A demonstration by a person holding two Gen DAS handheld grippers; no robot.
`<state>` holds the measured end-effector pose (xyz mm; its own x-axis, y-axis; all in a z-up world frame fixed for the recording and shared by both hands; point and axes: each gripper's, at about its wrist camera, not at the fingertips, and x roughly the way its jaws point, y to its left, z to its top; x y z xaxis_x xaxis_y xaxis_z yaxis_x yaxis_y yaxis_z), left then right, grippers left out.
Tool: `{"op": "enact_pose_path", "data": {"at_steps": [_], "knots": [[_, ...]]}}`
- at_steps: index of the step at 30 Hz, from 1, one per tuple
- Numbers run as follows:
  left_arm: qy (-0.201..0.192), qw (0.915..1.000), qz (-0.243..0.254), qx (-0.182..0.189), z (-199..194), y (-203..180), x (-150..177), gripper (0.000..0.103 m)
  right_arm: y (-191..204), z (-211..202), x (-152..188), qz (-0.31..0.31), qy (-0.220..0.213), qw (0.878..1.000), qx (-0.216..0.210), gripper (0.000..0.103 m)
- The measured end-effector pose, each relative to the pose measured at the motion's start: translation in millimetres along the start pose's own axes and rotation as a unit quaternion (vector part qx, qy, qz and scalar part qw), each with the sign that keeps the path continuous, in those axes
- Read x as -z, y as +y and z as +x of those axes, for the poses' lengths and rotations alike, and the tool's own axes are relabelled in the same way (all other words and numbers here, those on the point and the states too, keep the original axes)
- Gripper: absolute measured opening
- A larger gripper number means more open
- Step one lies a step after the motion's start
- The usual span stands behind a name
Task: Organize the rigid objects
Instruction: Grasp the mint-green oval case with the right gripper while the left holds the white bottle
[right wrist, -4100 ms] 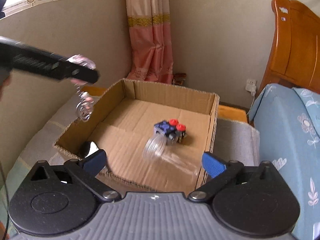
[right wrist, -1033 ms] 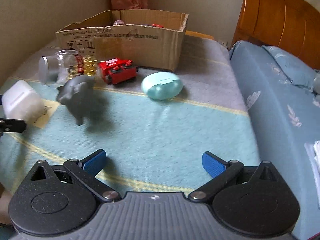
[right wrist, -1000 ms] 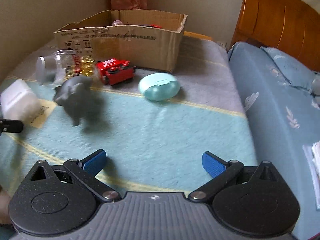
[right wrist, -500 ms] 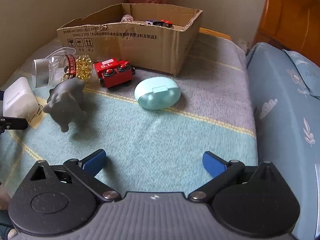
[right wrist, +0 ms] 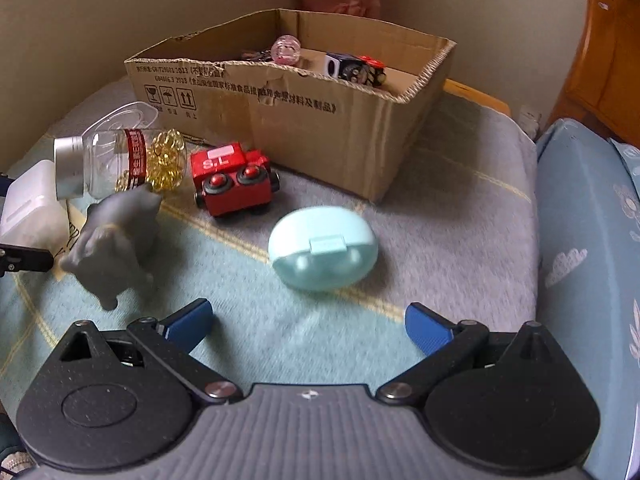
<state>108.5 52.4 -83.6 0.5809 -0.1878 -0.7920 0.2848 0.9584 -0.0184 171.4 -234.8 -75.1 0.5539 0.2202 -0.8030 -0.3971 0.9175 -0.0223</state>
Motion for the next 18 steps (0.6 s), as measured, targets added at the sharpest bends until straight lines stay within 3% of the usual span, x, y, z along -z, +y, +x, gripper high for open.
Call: {"op": "enact_pose_path", "data": {"at_steps": [8, 18], "knots": [[-0.002, 1.0000, 0.000, 0.000, 1, 0, -2, 0.102, -2, 12, -16, -0.013, -0.007, 1.000, -0.007, 0.101], [-0.003, 1.0000, 0.001, 0.000, 1, 1, -2, 0.102, 0, 15, -30, -0.010, -0.022, 1.000, -0.002, 0.069]]}}
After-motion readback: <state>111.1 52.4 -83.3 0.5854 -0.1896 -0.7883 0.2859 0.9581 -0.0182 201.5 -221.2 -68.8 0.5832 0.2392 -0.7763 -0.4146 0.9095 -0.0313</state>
